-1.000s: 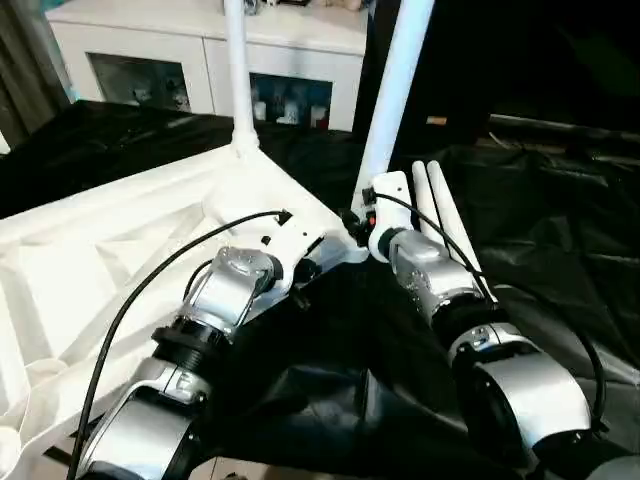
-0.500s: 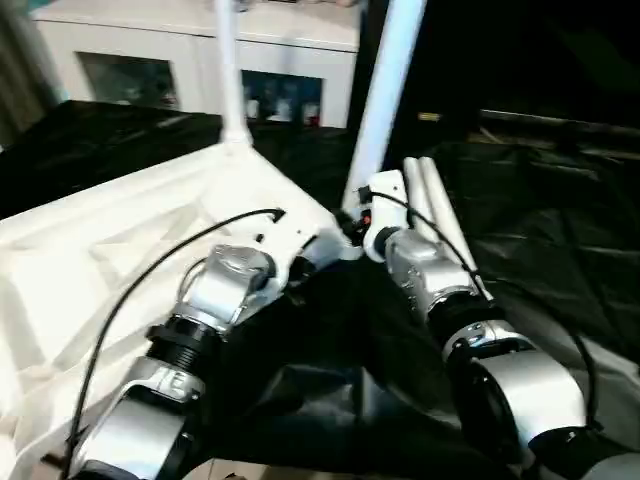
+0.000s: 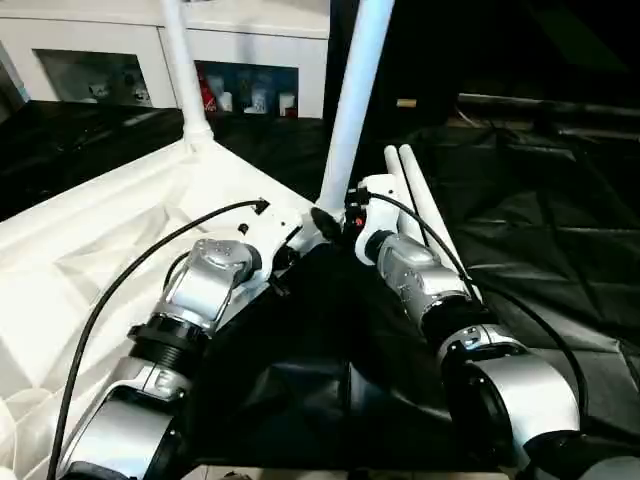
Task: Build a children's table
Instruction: Rotate table base
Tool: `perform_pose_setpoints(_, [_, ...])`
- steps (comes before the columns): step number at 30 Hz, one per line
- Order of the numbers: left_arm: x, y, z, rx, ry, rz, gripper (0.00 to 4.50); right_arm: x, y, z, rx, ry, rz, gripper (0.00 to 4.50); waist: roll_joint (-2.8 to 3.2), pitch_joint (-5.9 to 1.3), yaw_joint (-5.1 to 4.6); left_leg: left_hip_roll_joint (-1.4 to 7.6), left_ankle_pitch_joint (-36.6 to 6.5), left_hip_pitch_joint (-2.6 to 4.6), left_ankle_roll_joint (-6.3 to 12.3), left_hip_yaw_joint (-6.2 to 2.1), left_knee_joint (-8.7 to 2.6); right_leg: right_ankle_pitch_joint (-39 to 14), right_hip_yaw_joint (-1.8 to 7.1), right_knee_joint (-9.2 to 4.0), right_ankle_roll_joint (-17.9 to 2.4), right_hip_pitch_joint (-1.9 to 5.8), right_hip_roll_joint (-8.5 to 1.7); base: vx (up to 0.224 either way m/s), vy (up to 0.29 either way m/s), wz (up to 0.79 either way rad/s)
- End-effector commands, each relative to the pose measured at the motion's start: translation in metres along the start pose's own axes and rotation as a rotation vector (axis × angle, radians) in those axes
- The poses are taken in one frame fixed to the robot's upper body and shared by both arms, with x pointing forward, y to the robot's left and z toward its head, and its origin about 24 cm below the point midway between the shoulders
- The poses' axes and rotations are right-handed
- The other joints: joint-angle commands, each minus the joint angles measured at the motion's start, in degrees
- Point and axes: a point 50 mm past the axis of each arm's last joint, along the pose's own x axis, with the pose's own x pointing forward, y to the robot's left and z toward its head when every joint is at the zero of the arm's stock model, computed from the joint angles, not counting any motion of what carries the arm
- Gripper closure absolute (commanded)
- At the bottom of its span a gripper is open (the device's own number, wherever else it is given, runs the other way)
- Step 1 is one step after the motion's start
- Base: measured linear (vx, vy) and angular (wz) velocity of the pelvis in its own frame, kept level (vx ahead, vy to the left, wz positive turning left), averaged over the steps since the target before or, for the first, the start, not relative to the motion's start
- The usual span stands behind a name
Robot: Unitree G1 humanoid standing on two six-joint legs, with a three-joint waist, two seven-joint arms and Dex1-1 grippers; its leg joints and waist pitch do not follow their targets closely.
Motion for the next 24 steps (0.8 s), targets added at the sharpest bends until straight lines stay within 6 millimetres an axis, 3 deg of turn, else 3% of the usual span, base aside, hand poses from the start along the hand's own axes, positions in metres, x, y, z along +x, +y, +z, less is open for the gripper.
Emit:
perform_pose_setpoints(1, [0.004, -0.021, 0.022, 0.082, -0.092, -0.116, 4.50, 0.002, 0.014, -0.024, 0.045, 0.101, 0.056, 0.22, 0.88, -3.39, 0.56, 4.06, -15.66, 0.36, 1.24, -1.32, -4.17, -18.78, 4.14, -3.55, -10.22, 2.49, -5.90, 0.000, 0.000, 0.00])
perform_pose_setpoints(3, [0.004, -0.020, 0.021, 0.084, -0.092, -0.117, 4.50, 0.002, 0.012, -0.022, 0.037, 0.093, 0.045, 0.14, 0.79, -3.40, 0.71, 3.95, -15.76, 0.48, 1.34, -1.09, -3.91, -18.73, 4.27, -3.44, -10.72, 2.17, -5.86, 0.000, 0.000, 0.00])
perform_pose_setpoints(5, [0.002, -0.019, 0.021, 0.087, -0.092, -0.120, 4.50, 0.002, 0.009, -0.018, 0.024, 0.077, 0.025, 0.06, 0.74, -3.86, 0.94, 3.89, -13.53, 0.45, 1.63, -0.89, -3.64, -16.19, 4.35, -2.87, -11.74, 2.42, -5.77, 0.000, 0.000, 0.00])
perform_pose_setpoints(8, [0.001, -0.019, 0.020, 0.095, -0.092, -0.128, 4.50, 0.001, 0.006, -0.014, 0.005, 0.061, 0.017, 0.06, 0.66, -3.90, 1.22, 3.80, -10.93, 0.25, 2.33, -0.66, -3.33, -12.99, 4.39, -2.38, -12.50, 2.47, -5.65, 0.000, 0.000, 0.00])
perform_pose_setpoints(10, [-0.001, -0.020, 0.018, 0.098, -0.090, -0.140, 4.50, 0.001, 0.002, -0.009, -0.011, 0.049, 0.009, 0.06, 0.77, -4.23, 1.49, 3.78, -7.84, -0.10, 2.92, -0.68, -3.10, -8.60, 4.35, -1.45, -13.65, 3.00, -5.57, 0.000, 0.000, 0.00])
perform_pose_setpoints(13, [-0.001, -0.020, 0.017, 0.101, -0.087, -0.145, 4.50, 0.000, 0.000, -0.007, -0.016, 0.043, 0.005, 0.06, 0.84, -4.38, 1.54, 3.81, -6.04, 0.01, 3.65, -0.61, -2.90, -5.12, 4.20, -0.97, -14.57, 3.12, -5.39, 0.000, 0.000, 0.00])
perform_pose_setpoints(18, [-0.003, -0.021, 0.015, 0.104, -0.083, -0.156, 4.50, -0.001, -0.005, -0.002, -0.022, 0.029, -0.010, 0.06, 1.00, -4.45, 1.77, 3.90, -7.10, 0.35, 3.06, -0.49, -2.77, -5.62, 4.23, -0.97, -15.12, 3.02, -5.34, 0.000, 0.000, 0.00])
perform_pose_setpoints(24, [-0.005, -0.021, 0.015, 0.111, -0.081, -0.164, 4.50, -0.002, -0.008, 0.002, -0.043, 0.019, -0.006, 0.06, 0.99, -4.62, 2.25, 3.87, -6.14, 0.22, 2.87, -0.51, -2.62, -4.07, 4.19, -0.53, -14.84, 3.27, -5.30, 0.000, 0.000, 0.00])
